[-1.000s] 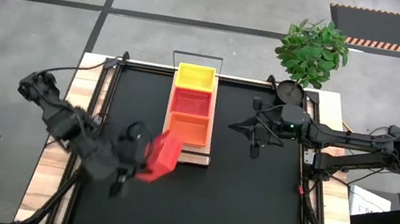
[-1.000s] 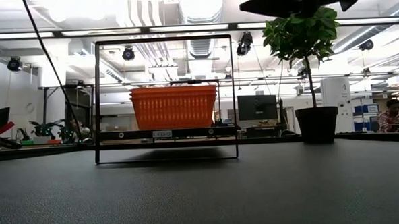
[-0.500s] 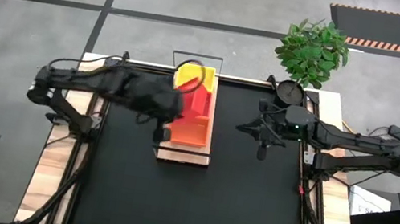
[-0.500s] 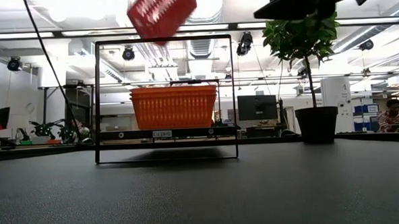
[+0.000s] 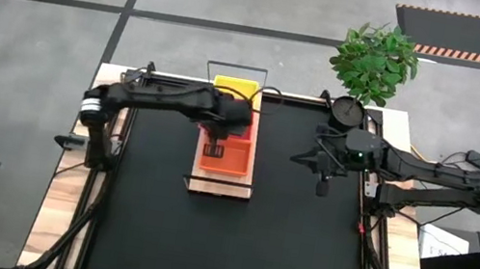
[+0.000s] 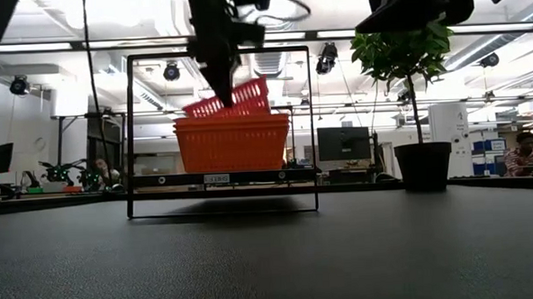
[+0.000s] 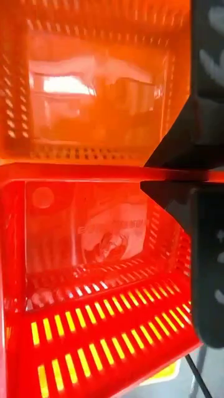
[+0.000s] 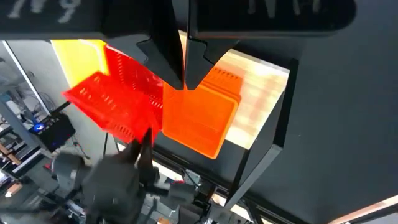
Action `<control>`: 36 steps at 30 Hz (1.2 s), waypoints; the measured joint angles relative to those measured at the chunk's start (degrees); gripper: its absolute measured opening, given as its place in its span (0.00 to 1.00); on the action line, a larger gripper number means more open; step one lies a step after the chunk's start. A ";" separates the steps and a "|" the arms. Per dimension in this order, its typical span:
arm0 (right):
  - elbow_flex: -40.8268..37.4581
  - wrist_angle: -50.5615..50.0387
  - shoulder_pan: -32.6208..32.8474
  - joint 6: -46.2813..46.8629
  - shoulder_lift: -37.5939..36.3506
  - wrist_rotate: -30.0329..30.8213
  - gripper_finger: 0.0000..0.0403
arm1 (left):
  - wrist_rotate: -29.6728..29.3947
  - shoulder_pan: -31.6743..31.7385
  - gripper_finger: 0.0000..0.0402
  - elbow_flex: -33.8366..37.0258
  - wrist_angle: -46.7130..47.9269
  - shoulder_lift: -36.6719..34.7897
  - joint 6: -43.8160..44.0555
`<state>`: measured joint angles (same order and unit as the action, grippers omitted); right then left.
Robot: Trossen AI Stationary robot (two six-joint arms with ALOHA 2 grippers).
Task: Stack baskets on shelf by color
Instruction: Stack the red bin on top of the stacked red bins on the shelf
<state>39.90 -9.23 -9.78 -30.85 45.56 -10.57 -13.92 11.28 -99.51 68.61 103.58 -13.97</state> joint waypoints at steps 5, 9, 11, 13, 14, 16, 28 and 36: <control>-0.04 0.10 0.00 -0.09 0.40 0.00 0.02 | -1.10 1.12 0.00 -0.89 0.03 3.40 -1.65; -0.04 0.42 0.00 0.28 0.40 -0.02 0.02 | -3.01 1.49 0.00 -0.96 -0.16 4.02 -2.85; -0.04 0.53 0.00 0.28 0.41 -0.05 0.02 | -3.03 1.55 0.00 -0.96 -0.27 4.03 -3.56; -0.04 0.58 0.00 0.34 0.59 -0.07 0.02 | -3.01 1.59 0.00 -0.96 -0.65 4.05 -3.99; -0.04 0.54 0.00 0.39 0.63 -0.07 0.02 | -3.01 1.61 0.00 -0.96 -0.62 4.05 -4.00; -0.04 0.56 -0.01 0.39 0.75 -0.07 0.02 | -2.98 1.59 0.00 -0.96 -0.62 4.05 -3.94; -0.04 0.54 0.00 1.01 0.75 -0.04 0.02 | -1.42 1.50 0.00 -0.87 -0.62 4.07 -2.85; -0.04 0.52 0.00 1.00 0.72 -0.03 0.02 | 0.82 1.48 0.00 -0.85 -0.60 4.07 -2.84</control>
<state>39.86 -8.71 -9.78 -29.85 46.28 -10.60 -13.10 12.75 -100.36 68.01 107.66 -16.82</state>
